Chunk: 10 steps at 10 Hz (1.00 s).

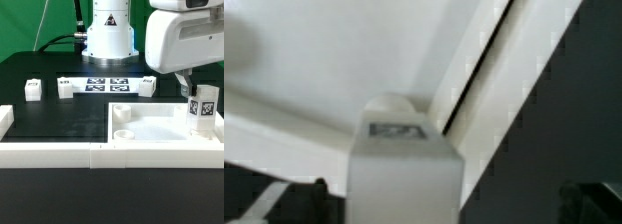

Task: Assemble one leg

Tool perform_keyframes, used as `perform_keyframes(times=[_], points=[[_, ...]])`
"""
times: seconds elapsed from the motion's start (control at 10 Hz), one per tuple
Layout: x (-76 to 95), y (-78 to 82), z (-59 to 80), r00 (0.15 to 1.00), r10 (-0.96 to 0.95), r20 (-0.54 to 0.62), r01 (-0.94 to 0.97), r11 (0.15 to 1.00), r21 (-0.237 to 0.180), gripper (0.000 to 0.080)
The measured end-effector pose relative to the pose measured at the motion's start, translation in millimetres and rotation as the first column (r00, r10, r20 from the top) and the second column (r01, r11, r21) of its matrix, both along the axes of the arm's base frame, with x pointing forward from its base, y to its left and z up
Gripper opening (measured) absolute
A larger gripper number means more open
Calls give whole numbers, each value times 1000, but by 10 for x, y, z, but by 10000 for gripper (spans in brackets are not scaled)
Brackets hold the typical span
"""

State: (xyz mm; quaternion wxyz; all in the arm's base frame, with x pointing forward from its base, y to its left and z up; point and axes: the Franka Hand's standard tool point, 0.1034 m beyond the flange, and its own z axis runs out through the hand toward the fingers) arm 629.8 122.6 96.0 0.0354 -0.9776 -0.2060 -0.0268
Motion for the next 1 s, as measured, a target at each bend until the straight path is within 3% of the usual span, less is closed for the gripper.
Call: perform_keyframes(times=[0.6, 0.7, 0.8, 0.9, 1.0], points=[[-26, -85, -123, 998, 48, 42, -48, 999, -2, 648], [-25, -82, -118, 998, 49, 39, -49, 999, -2, 557], [-23, -82, -120, 998, 49, 40, -49, 999, -1, 375], [-23, -83, -121, 998, 48, 40, -48, 999, -1, 294], [-24, -81, -123, 998, 49, 40, -48, 999, -1, 294]])
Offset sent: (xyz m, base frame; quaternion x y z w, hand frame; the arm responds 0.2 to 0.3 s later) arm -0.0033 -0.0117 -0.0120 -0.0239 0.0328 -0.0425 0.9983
